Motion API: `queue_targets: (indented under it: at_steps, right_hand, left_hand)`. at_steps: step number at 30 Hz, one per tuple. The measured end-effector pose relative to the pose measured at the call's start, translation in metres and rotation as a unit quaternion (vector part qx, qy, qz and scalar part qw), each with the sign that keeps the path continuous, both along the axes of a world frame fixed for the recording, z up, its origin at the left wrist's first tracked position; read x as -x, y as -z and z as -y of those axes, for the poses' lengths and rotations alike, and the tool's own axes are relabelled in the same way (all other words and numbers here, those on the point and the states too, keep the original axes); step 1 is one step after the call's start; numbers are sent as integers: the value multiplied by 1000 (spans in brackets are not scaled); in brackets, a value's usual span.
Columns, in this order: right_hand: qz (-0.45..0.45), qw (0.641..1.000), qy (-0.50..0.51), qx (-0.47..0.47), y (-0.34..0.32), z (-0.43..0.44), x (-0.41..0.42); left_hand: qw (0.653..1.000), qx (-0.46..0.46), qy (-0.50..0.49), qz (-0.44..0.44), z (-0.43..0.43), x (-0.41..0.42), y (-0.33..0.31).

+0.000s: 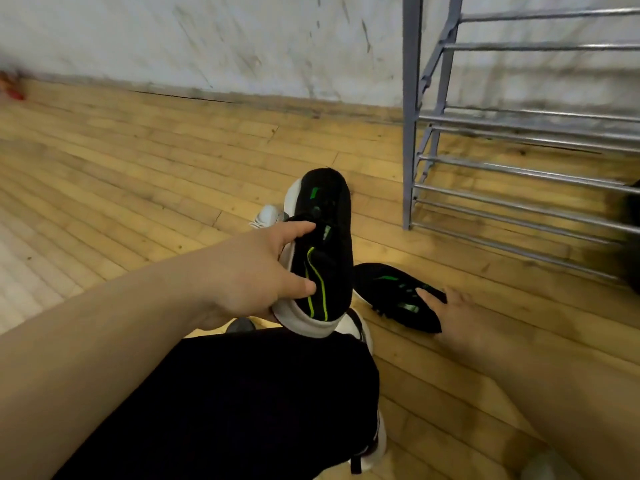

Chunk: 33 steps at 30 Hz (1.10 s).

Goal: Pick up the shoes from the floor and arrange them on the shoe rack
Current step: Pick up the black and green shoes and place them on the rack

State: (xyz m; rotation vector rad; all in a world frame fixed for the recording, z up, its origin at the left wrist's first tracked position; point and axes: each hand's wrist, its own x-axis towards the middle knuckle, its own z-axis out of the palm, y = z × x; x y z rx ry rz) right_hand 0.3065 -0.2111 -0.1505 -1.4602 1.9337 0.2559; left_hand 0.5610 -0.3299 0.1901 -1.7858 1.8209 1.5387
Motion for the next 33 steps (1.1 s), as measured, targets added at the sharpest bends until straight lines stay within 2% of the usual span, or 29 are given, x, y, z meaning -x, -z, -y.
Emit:
queue_targets:
  at_steps: [6, 10, 15, 20, 25, 30, 33]
  right_hand:
    - [58, 997, 38, 12, -38, -4, 4]
    - [76, 997, 5, 2, -94, -22, 35]
    - [32, 999, -41, -5, -195, -73, 90]
    - [-14, 999, -2, -28, -276, -138, 142]
    - [-28, 994, 101, 16, -291, -175, 171]
    - [-70, 975, 207, 46, -252, -175, 196]
    - [-27, 954, 293, 58, -236, -175, 205]
  left_hand:
    - [999, 9, 32, 6, -7, 15, -5]
    - [998, 15, 56, -21, -23, 31, -15]
    - [990, 24, 129, -45, -53, 60, -30]
    - [976, 57, 204, -53, -89, 91, -45]
    - [974, 37, 211, -75, -115, 119, -50]
    - [975, 23, 202, -87, -129, 146, -48]
    - [975, 18, 206, -80, -131, 159, -43]
